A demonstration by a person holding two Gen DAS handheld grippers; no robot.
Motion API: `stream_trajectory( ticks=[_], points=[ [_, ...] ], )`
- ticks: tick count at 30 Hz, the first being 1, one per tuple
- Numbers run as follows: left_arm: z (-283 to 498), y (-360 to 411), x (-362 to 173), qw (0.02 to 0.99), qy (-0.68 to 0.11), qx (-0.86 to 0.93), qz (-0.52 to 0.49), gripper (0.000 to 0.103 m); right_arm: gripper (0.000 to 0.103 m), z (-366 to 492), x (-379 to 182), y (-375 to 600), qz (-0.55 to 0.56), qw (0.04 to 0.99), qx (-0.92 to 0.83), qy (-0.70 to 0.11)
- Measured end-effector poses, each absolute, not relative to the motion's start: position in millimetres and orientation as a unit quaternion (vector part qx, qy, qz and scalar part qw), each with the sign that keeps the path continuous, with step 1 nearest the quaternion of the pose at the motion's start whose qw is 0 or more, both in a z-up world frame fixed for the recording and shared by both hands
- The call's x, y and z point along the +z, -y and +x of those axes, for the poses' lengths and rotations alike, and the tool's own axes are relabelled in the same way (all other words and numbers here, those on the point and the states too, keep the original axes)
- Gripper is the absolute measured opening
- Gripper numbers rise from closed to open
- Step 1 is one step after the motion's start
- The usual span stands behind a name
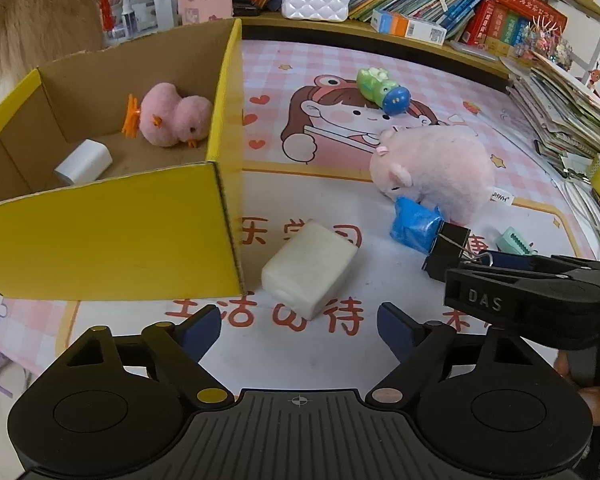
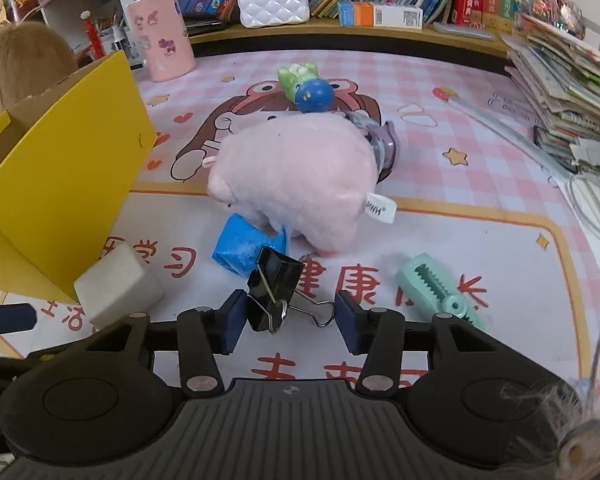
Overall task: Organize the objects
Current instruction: 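Grasp the black binder clip with the right tool while the left tool grasps the white foam block, then lift and carry the binder clip and foam block over the yellow box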
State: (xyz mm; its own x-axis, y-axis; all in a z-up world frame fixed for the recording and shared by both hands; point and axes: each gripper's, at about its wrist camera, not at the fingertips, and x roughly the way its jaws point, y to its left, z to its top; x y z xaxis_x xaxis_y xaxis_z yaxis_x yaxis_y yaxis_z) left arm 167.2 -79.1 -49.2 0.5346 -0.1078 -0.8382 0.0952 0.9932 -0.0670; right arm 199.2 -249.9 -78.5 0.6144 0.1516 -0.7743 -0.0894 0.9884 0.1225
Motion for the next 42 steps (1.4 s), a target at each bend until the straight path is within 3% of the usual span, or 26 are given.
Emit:
stream_trajectory(
  ticks=[16,17,20,25,42],
  points=[
    [196,88,-70,0.871,-0.485,0.014,-0.08,0.083,0.044,170,-45,274,0.01,0.915,0.046,-0.4],
    [197,88,-71,0.872,-0.481,0.021,-0.083,0.081,0.044,169,-44,275,0.007,0.916,0.046,-0.398],
    [199,89,-69,0.877,-0.472,0.031,-0.087,0.058,0.043,167,-42,277,0.004,0.918,0.045,-0.395],
    [192,87,-63,0.875,-0.475,0.014,-0.092,0.045,0.043,164,-42,278,0.009,0.918,0.043,-0.395],
    [144,58,-37,0.887,-0.452,-0.039,-0.083,0.041,0.044,135,-37,238,0.02,0.915,0.054,-0.4]
  ],
)
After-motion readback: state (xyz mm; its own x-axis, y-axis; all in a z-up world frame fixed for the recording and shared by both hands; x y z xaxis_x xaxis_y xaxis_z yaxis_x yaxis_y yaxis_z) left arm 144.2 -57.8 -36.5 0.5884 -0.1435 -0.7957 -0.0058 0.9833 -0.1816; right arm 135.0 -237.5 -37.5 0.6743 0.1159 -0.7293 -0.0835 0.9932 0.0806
